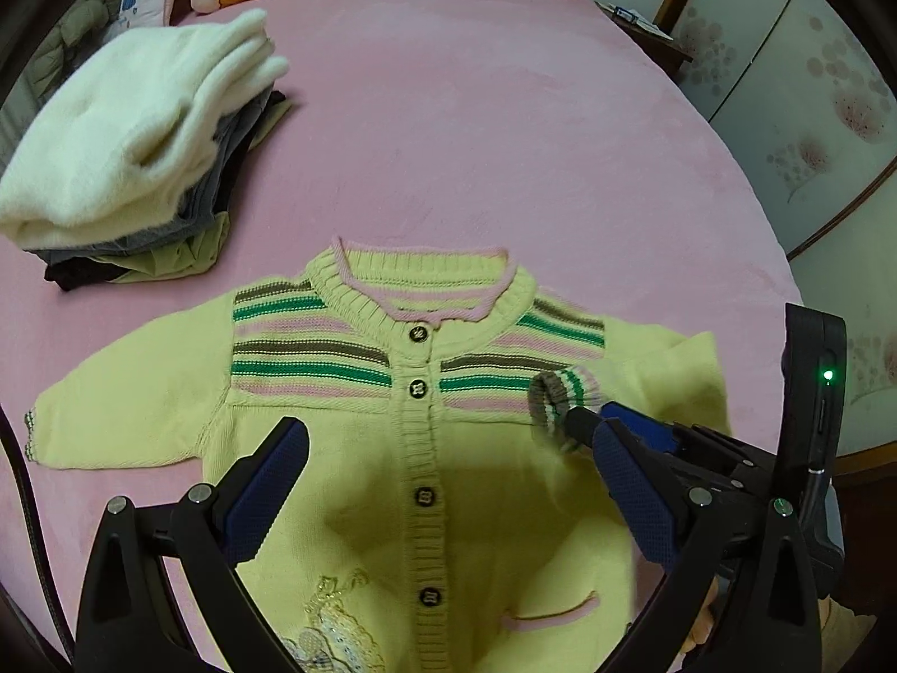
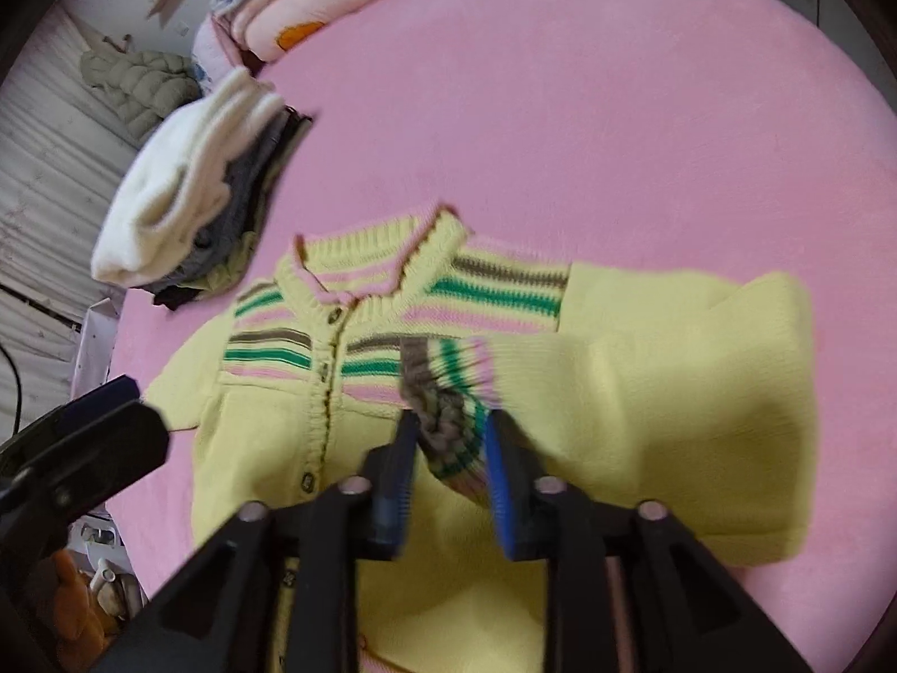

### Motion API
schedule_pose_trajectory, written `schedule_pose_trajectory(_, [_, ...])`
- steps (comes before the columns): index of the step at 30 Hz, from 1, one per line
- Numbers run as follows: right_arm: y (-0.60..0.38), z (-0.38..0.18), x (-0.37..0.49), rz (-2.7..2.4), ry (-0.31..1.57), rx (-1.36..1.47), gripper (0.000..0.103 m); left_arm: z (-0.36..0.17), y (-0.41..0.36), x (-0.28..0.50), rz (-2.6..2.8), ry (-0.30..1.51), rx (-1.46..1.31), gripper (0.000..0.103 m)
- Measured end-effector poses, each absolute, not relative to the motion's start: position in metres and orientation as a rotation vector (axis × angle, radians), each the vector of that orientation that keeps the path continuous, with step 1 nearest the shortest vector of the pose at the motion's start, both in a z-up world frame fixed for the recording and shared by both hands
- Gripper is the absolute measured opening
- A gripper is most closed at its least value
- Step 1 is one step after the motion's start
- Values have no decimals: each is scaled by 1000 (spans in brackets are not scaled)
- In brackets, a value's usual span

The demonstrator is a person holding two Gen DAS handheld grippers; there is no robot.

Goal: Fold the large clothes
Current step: 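Fold the held sleeve across the cardigan front toward the left tool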

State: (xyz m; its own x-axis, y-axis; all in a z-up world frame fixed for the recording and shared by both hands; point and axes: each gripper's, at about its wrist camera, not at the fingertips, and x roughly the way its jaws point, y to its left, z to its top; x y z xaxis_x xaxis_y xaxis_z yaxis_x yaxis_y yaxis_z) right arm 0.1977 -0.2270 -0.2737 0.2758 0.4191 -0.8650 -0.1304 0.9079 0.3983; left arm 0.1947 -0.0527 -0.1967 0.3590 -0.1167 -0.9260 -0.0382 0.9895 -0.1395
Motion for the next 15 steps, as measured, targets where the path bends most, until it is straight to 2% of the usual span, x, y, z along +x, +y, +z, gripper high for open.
schedule_pose_trajectory(4, [-234,-266,188,370,1223,253,39,-208,-51,198,-81,1218,-177,101])
schedule_pose_trajectory(11, [-264,-234,159,335,1160,201,40,-226,-65,207,-194,1243,-234,100])
schedule_pose_trajectory(15, [-282,-236,148,290,1168,198,40,-251,-84,216,-298,1306,-299,87])
